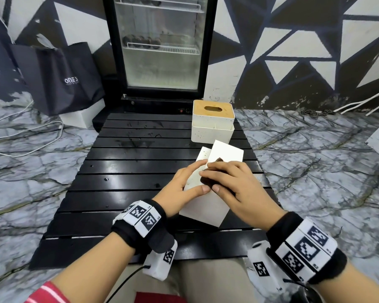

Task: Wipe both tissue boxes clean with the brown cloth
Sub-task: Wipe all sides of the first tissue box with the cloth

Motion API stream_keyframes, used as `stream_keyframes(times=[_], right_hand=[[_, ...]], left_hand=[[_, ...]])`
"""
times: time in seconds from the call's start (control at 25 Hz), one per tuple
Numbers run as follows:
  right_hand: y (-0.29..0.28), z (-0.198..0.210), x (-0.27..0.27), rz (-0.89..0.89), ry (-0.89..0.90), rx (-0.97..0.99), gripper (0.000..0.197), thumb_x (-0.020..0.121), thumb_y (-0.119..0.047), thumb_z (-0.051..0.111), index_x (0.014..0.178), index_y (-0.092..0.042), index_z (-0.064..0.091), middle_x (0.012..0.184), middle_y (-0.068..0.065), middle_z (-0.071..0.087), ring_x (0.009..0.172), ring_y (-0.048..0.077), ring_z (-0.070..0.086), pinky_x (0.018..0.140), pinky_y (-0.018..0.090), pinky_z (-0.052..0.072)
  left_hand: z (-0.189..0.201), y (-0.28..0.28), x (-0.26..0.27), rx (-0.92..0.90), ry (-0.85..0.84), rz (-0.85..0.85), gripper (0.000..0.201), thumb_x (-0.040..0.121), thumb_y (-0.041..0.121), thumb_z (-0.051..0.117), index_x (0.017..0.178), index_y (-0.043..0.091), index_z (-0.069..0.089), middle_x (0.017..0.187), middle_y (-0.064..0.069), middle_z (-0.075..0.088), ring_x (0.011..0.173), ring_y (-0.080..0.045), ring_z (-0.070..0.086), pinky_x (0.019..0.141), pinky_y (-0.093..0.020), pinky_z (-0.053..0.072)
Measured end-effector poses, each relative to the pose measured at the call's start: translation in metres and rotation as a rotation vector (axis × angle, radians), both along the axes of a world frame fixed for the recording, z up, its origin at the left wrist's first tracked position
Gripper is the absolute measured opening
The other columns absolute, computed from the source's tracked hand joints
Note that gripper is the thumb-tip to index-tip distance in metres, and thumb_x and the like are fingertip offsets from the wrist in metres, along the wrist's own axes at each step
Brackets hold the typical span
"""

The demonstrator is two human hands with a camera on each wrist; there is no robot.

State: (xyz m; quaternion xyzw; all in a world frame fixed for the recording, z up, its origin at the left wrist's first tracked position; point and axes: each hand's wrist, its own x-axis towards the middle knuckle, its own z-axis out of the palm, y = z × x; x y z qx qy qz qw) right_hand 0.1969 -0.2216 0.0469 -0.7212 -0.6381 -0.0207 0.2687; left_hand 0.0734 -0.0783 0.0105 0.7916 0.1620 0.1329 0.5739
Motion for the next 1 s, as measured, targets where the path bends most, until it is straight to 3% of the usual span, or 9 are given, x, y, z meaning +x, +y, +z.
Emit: stream_keyframes(times=[0.2, 0.36, 0.56, 0.84, 1.0], right_hand=[[0.016, 0.007, 0.024, -0.009, 0.062, -0.046, 0.041, 0.087, -0.043, 0.029, 0.121, -0.042, 0.052, 0.12, -0.027, 0.042, 0.115, 0.011, 0.035, 0.098, 0.018, 0.02], [0.036, 0.007, 0.051, -0.055, 0.063, -0.05, 0.038, 0.088, -0.032, 0.036, 0.119, -0.037, 0.055, 0.124, -0.016, 0.049, 0.115, 0.019, 0.039, 0.099, 0.024, 0.021], [0.055, 0.007, 0.075, -0.116, 0.054, -0.071, 0.034, 0.093, -0.017, 0.043, 0.12, -0.033, 0.056, 0.125, -0.006, 0.052, 0.114, 0.023, 0.041, 0.092, 0.021, 0.019], [0.052, 0.001, 0.061, -0.215, 0.063, -0.052, 0.035, 0.093, -0.02, 0.044, 0.124, -0.034, 0.052, 0.129, -0.006, 0.049, 0.118, 0.025, 0.036, 0.094, 0.02, 0.016], [0.028, 0.0, 0.03, -0.178, 0.076, -0.002, 0.041, 0.087, -0.038, 0.034, 0.123, -0.035, 0.053, 0.128, -0.01, 0.049, 0.115, 0.018, 0.034, 0.096, 0.019, 0.018]], left_hand=[[0.0, -0.002, -0.001, -0.002, 0.007, -0.003, 0.065, 0.065, 0.066, 0.054, 0.124, 0.069, 0.03, 0.137, 0.012, 0.038, 0.124, 0.007, 0.033, 0.102, -0.022, 0.029], [0.001, -0.002, 0.0, 0.006, 0.023, 0.008, 0.063, 0.063, 0.067, 0.054, 0.121, 0.072, 0.03, 0.135, 0.011, 0.037, 0.123, 0.005, 0.033, 0.103, -0.024, 0.028], [0.0, -0.002, 0.001, 0.002, 0.023, 0.013, 0.064, 0.064, 0.067, 0.054, 0.123, 0.069, 0.031, 0.135, 0.012, 0.037, 0.123, 0.004, 0.034, 0.106, -0.027, 0.029], [0.0, -0.003, 0.0, 0.019, 0.026, 0.005, 0.061, 0.063, 0.068, 0.053, 0.118, 0.075, 0.028, 0.137, 0.013, 0.035, 0.121, 0.013, 0.03, 0.101, -0.023, 0.025], [-0.002, -0.002, 0.001, 0.019, 0.012, 0.006, 0.062, 0.064, 0.068, 0.054, 0.12, 0.074, 0.028, 0.138, 0.012, 0.036, 0.121, 0.019, 0.026, 0.099, -0.019, 0.024]])
